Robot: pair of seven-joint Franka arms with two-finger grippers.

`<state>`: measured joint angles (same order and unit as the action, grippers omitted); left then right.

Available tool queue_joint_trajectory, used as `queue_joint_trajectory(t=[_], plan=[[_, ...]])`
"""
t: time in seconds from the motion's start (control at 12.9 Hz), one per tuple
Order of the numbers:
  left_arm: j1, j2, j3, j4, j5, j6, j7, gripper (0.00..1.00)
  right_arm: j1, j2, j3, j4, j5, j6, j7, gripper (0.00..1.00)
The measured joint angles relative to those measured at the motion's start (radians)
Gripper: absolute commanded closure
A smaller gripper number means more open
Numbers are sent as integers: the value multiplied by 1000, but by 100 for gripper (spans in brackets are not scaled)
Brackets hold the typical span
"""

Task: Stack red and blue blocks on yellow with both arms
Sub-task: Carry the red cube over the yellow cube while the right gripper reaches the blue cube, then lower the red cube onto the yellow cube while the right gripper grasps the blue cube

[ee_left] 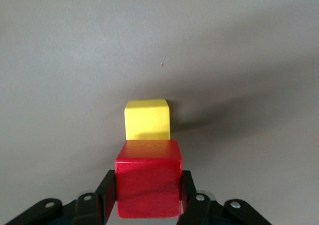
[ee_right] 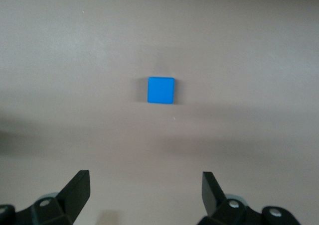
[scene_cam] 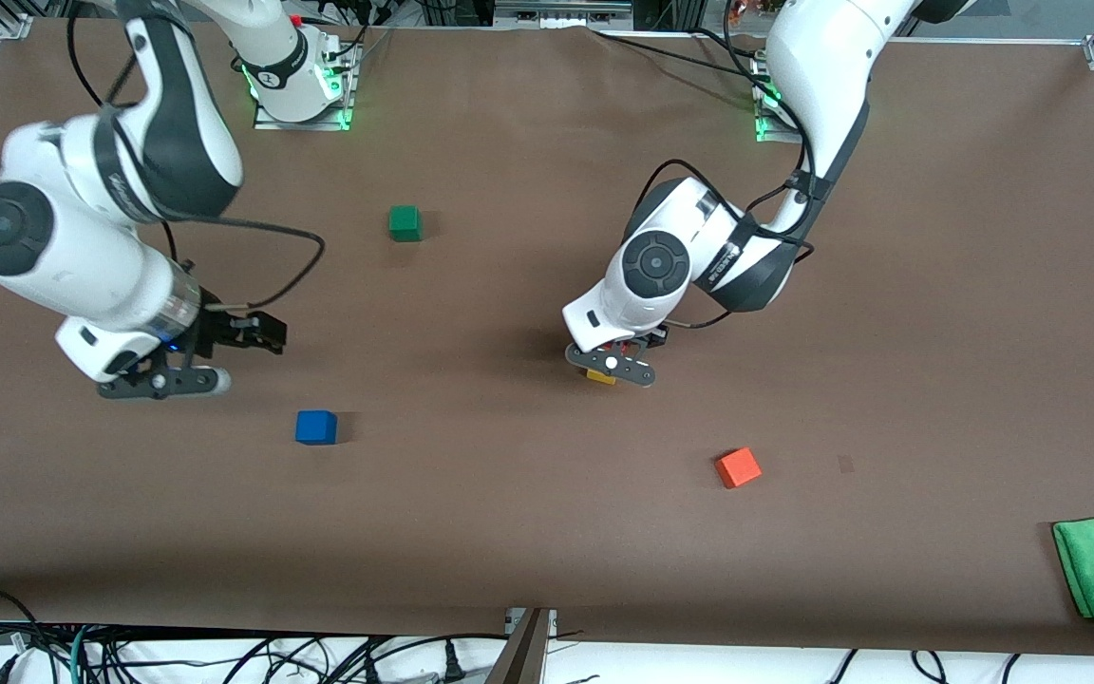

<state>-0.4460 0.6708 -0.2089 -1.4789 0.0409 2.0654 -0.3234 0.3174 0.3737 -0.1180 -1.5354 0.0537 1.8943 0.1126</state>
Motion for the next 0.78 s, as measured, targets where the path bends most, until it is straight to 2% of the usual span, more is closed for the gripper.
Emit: queue_joint_trajectory(t=[0.16, 0.47, 0.78], plan=[[-1, 14, 1, 8, 39, 17, 0, 100, 6, 67, 1, -4, 2, 68, -2, 1], [-6, 38, 2, 24, 42, 55, 2, 100, 6, 273, 0, -5, 56, 274, -12, 1], [-22, 45, 2, 27, 79, 58, 1, 100, 2, 365, -1, -1, 63, 354, -64, 1]])
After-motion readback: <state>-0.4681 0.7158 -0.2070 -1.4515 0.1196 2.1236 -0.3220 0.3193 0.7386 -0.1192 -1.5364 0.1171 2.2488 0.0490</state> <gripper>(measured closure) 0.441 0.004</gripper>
